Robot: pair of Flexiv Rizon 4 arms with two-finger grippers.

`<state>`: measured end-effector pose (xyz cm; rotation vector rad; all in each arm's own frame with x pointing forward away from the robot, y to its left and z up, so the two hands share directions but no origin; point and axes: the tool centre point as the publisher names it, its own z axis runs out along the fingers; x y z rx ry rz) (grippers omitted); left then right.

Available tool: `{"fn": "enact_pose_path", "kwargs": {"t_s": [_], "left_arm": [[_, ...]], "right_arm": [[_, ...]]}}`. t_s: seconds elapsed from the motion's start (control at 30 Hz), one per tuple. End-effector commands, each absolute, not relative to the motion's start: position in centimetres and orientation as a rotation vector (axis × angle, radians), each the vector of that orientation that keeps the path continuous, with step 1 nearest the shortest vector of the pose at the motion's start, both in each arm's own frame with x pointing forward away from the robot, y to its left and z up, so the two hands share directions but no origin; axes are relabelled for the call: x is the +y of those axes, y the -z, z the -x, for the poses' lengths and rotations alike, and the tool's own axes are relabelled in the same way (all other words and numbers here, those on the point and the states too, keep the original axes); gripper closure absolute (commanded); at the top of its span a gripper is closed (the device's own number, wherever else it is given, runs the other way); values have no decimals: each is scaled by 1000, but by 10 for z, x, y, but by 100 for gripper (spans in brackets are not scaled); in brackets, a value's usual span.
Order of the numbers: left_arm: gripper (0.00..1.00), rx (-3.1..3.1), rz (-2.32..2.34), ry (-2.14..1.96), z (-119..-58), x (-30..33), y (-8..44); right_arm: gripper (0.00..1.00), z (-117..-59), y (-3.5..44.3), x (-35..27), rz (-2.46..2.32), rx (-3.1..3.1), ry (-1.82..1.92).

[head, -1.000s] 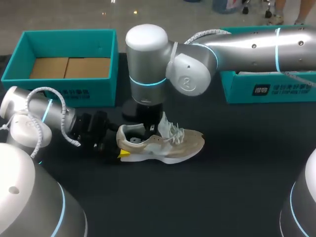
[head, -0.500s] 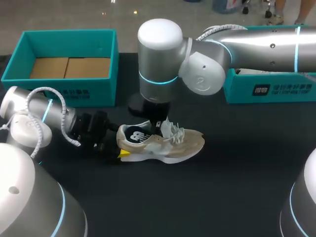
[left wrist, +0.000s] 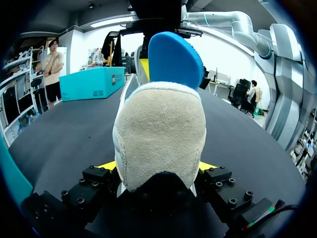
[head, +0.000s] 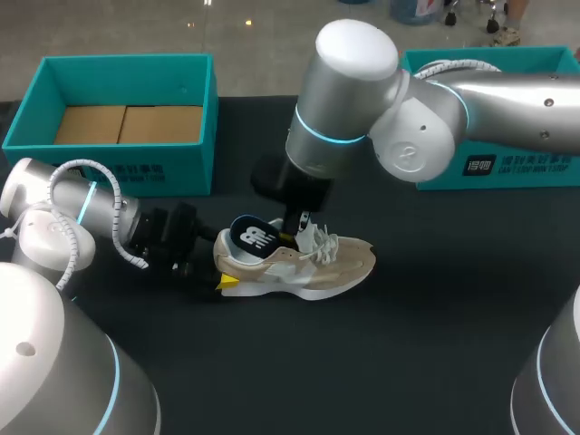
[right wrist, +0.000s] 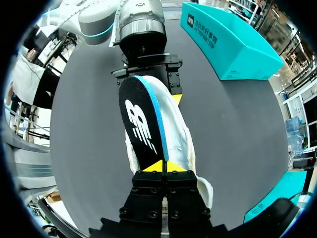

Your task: Take the shoe out of the shoebox, open the shoe tongue, remove and reinsert the insole, then place the shoe into the shoebox

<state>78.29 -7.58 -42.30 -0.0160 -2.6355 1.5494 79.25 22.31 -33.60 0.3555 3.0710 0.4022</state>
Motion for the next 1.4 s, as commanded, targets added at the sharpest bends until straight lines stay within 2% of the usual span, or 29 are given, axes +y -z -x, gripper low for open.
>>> {"fn": "enact_pose_path", "kwargs": {"t_s": [0.03, 0.57, 1.0, 1.13, 1.4], "left_arm": [[100, -2638, 16, -1542, -785, -78, 428], [100, -2638, 16, -1542, -785, -78, 428], [100, -2638, 16, -1542, -785, -78, 428], [100, -2638, 16, -1542, -785, -78, 428], [100, -2638, 16, -1542, -785, -78, 428]], "right_arm": [[100, -795, 333, 229, -323, 3077, -471], [100, -810, 311, 267, -209, 3075, -552], [100, -816, 309, 266, -222, 3083, -686], [62, -818, 312, 264, -214, 3102, -824], [54, -824, 316, 256, -185, 3174, -988]]}}
